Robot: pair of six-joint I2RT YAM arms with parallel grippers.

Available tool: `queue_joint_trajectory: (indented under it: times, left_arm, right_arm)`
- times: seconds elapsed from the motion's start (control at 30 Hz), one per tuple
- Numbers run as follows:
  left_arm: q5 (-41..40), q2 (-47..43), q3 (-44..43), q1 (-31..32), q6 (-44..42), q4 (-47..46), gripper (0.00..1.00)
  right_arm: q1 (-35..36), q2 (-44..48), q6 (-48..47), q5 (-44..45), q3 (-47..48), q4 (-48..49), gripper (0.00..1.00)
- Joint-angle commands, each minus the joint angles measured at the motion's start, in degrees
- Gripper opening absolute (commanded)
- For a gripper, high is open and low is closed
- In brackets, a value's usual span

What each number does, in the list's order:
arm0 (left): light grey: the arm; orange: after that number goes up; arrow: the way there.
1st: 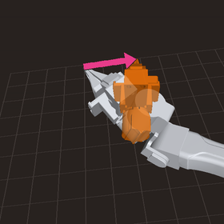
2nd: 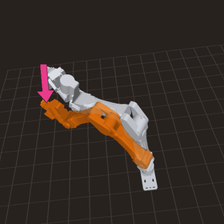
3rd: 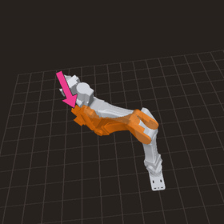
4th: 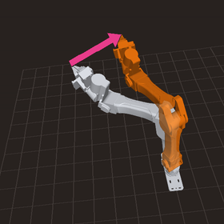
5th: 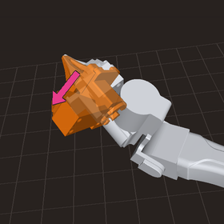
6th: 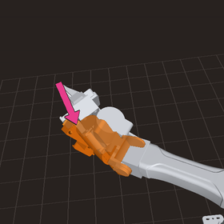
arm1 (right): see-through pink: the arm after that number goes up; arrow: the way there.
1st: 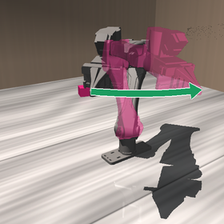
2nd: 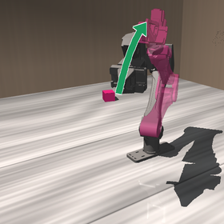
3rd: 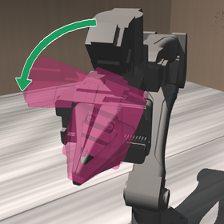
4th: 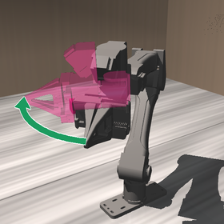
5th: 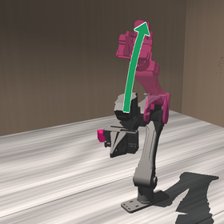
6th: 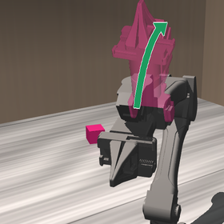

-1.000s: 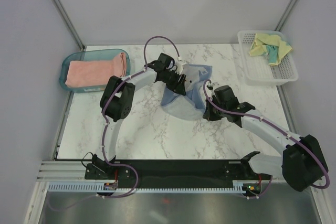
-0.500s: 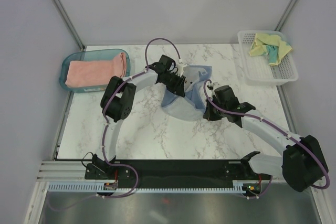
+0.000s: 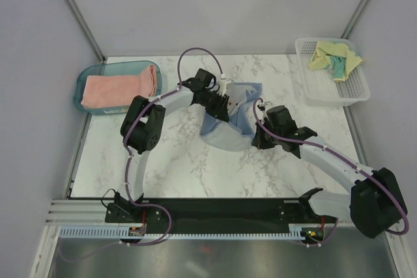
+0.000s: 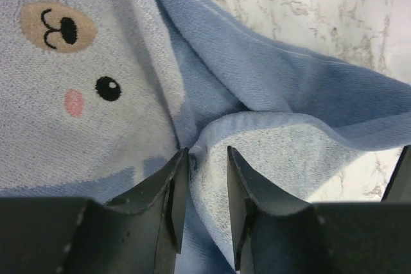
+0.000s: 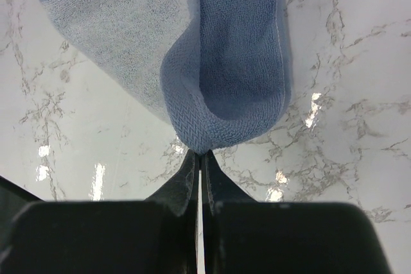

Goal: Fold and stack the towels
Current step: Flatten out the crumpled towel

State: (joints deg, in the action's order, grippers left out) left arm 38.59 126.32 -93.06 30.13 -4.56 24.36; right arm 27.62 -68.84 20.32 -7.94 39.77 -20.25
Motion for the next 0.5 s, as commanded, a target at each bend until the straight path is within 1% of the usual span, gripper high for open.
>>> queue_joint_trajectory:
  times: [0.0,0.03,0.07,0.17,0.27,0.47]
  left_arm:
    - [2.81,-5.03,0.94,0.37,0.86,-0.1,0.36]
    - [2.63,-5.12,1.56,0.37,0.78,-0.1,0.34]
    - [2.55,-5.03,1.74,0.37,0.86,-0.1,0.29]
    - [2.81,-4.42,2.26,0.37,0.95,-0.1,0.28]
    - [2.72,-3.54,2.18,0.46,1.39,-0.19,0.33]
    - [3.51,-1.96,0.77,0.46,1.92,-0.28,0.4]
  right_arm:
    - [-0.28,0.2,0.6,-0.76,-0.31,2.06,0.0]
    - [-0.28,0.2,0.6,-0.84,-0.48,2.14,0.0]
    - [-0.2,0.28,0.78,-0.84,-0.66,2.14,0.0]
    - [-0.28,0.81,0.95,-1.02,-0.92,2.32,0.0]
    - [-0.28,1.6,1.04,-1.19,-0.92,2.23,0.0]
    - [-0.28,3.01,1.48,-1.28,-1.1,2.06,0.0]
